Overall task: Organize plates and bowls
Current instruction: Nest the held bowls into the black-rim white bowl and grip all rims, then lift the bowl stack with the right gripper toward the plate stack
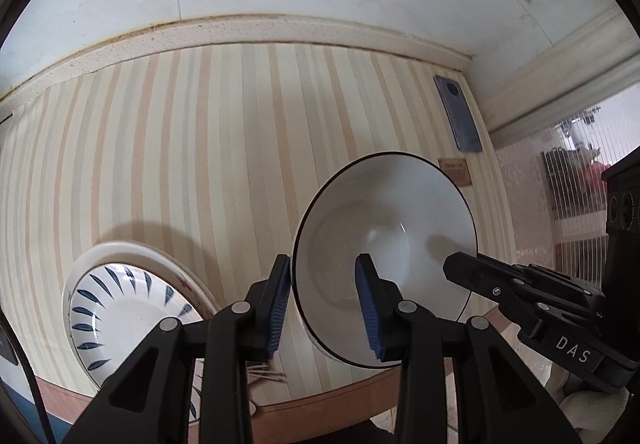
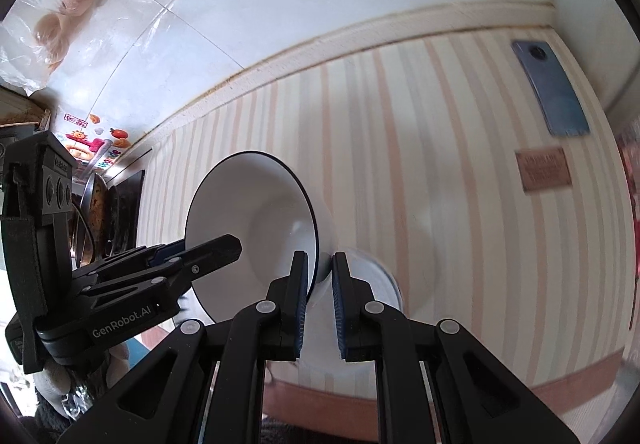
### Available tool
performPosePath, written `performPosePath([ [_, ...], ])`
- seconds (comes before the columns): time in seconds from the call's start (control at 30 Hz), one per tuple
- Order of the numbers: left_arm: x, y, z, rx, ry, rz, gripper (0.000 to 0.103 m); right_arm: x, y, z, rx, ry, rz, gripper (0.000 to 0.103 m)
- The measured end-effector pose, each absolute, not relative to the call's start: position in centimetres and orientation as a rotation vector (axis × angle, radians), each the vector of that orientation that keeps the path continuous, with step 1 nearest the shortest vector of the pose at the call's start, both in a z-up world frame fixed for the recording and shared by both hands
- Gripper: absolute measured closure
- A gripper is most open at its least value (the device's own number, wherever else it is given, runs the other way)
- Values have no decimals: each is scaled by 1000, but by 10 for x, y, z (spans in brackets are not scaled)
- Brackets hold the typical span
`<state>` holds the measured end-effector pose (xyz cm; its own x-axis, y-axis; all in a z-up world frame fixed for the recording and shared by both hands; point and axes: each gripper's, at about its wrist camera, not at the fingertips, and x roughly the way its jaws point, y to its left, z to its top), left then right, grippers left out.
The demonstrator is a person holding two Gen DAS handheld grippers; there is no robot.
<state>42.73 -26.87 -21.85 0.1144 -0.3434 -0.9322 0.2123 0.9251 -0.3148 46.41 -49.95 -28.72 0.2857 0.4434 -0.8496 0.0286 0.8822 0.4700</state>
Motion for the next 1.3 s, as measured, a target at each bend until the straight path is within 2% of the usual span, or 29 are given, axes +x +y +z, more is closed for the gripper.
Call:
performPosePath([
  [0.67, 402, -296, -260, -13, 1462, -383, 73, 417, -518, -354, 486, 1361, 245, 90],
  [1.13, 402, -301, -262, 39, 1446, -377, 73, 421, -517, -353, 474, 1376, 235, 88],
  [1.3, 392, -294, -242, 69, 1412, -370, 72, 420, -518, -348, 483, 1375, 219, 88],
])
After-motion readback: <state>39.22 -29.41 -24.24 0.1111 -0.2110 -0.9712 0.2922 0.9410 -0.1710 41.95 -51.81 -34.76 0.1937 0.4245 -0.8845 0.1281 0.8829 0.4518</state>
